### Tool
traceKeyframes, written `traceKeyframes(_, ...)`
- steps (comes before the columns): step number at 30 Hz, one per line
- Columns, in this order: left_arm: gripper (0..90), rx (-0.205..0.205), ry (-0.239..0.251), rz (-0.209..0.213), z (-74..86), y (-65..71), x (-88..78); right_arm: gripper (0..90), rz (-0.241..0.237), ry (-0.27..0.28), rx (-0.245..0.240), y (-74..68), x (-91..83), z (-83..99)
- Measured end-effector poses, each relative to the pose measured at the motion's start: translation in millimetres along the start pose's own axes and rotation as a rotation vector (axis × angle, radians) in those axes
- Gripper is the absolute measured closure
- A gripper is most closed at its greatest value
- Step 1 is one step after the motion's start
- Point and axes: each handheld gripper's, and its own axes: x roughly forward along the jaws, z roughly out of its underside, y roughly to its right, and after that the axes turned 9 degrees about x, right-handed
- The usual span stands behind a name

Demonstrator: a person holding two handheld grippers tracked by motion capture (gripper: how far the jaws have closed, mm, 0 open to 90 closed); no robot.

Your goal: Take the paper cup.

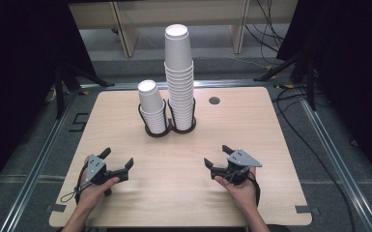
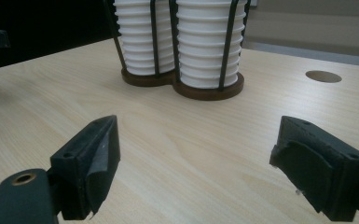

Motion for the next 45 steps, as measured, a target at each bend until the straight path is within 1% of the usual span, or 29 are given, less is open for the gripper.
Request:
traceKeyframes(1,0.0,-0.002,0.028,-0.003,0.7,1.1,3.3,15.1,-0.007,0.004,-0.002,0.5,-0.3,-0.1)
traceKeyframes(2,0.0,-0.002,0.028,-0.003,0.7,1.1,3.3,15.0,-0.007,0.013,0.003,0.9,-0.3,-0.2)
traceKeyframes(4,0.0,0.003,-0.005,-0.007,-0.6,1.8,1.8,15.1,0.005,0.015,0.008,1.1,-1.3,-0.4)
traceKeyframes(7,0.0,0.000,-0.007,-0.007,-1.0,2.9,2.9,15.1,-0.002,0.018,0.012,4.3,-2.1,-2.3)
traceKeyframes(8,0.0,-0.003,0.020,-0.010,-0.3,2.7,6.3,15.1,0.026,0.036,0.005,5.5,-4.3,-4.8)
traceKeyframes(9,0.0,-0.003,0.020,-0.010,-0.3,2.7,6.3,15.0,0.023,0.039,-0.009,6.9,-4.5,-6.7)
traceKeyframes(10,0.0,-0.003,-0.007,-0.015,-1.3,2.7,5.4,15.0,0.010,0.046,0.003,6.3,-4.9,-8.5)
traceKeyframes(12,0.0,0.002,-0.002,-0.011,-1.3,2.6,6.3,15.0,0.013,0.047,0.016,5.1,-5.5,-10.8)
traceKeyframes(13,0.0,0.015,0.015,0.000,-1.3,2.7,8.7,15.2,0.010,0.048,-0.015,5.3,-5.8,-17.6)
traceKeyframes(14,0.0,0.013,0.025,0.007,-1.7,2.6,10.2,15.0,0.004,0.046,0.000,3.3,-5.2,-20.6)
traceKeyframes(16,0.0,-0.002,0.023,0.021,-4.2,2.8,11.9,15.1,0.002,0.076,-0.022,3.5,-4.0,-27.4)
traceKeyframes(17,0.0,-0.008,0.005,0.027,-6.4,3.3,11.7,15.0,0.016,0.060,-0.010,1.5,-4.3,-30.9)
traceKeyframes(20,0.2,-0.006,0.032,0.043,-9.3,4.6,16.5,15.2,0.015,0.065,-0.020,-1.4,-2.7,-37.8)
traceKeyframes(21,0.2,-0.004,0.042,0.055,-10.5,4.9,19.0,15.2,0.019,0.095,-0.047,-2.0,-0.1,-46.2)
traceKeyframes(22,0.2,-0.002,0.021,0.057,-14.7,6.6,21.4,15.2,0.005,0.105,-0.035,-2.7,1.4,-50.2)
traceKeyframes(23,0.2,0.008,0.048,0.068,-16.6,7.0,25.8,15.2,0.013,0.116,-0.054,-1.6,2.8,-55.0)
traceKeyframes(24,0.2,0.018,0.052,0.072,-20.0,7.8,28.2,15.2,0.020,0.102,-0.040,-2.5,2.9,-59.6)
traceKeyframes(25,0.1,0.018,0.052,0.072,-20.0,7.8,28.2,15.2,0.031,0.114,-0.062,-0.6,3.8,-65.0)
traceKeyframes(26,0.1,0.019,0.053,0.074,-24.0,9.0,30.4,15.2,0.012,0.135,-0.050,-0.4,7.0,-69.2)
traceKeyframes(27,0.1,0.033,0.043,0.078,-32.7,10.1,33.6,15.2,0.027,0.137,-0.052,0.0,7.8,-74.1)
traceKeyframes(30,0.2,0.058,0.098,0.103,-50.0,12.3,46.7,15.2,0.021,0.143,-0.042,-0.4,13.3,-87.5)
traceKeyframes(31,0.2,0.071,0.102,0.106,-54.7,12.8,49.1,15.2,0.024,0.167,-0.064,0.9,16.7,-92.1)
traceKeyframes(34,0.2,0.092,0.101,0.120,-68.0,16.4,55.7,15.2,0.020,0.159,-0.037,-2.9,23.3,-103.9)
traceKeyframes(36,0.3,0.120,0.123,0.142,-84.2,20.5,67.6,15.2,0.011,0.178,-0.067,-2.6,29.0,-113.2)
traceKeyframes(41,0.4,0.127,0.147,0.159,-109.5,26.8,85.4,15.1,-0.003,0.185,-0.078,-5.5,40.8,-137.4)
traceKeyframes(42,0.5,0.132,0.156,0.160,-114.9,26.9,88.9,15.1,-0.004,0.192,-0.102,-5.0,43.2,-143.2)
traceKeyframes(43,0.5,0.132,0.156,0.160,-114.9,26.9,88.9,15.0,-0.017,0.176,-0.077,-7.5,45.5,-147.8)
traceKeyframes(44,0.5,0.136,0.172,0.159,-125.8,26.7,95.6,15.0,-0.020,0.176,-0.094,-7.6,47.7,-153.4)
traceKeyframes(45,0.5,0.136,0.172,0.159,-125.8,26.7,95.6,15.0,-0.020,0.176,-0.094,-7.6,47.7,-153.4)
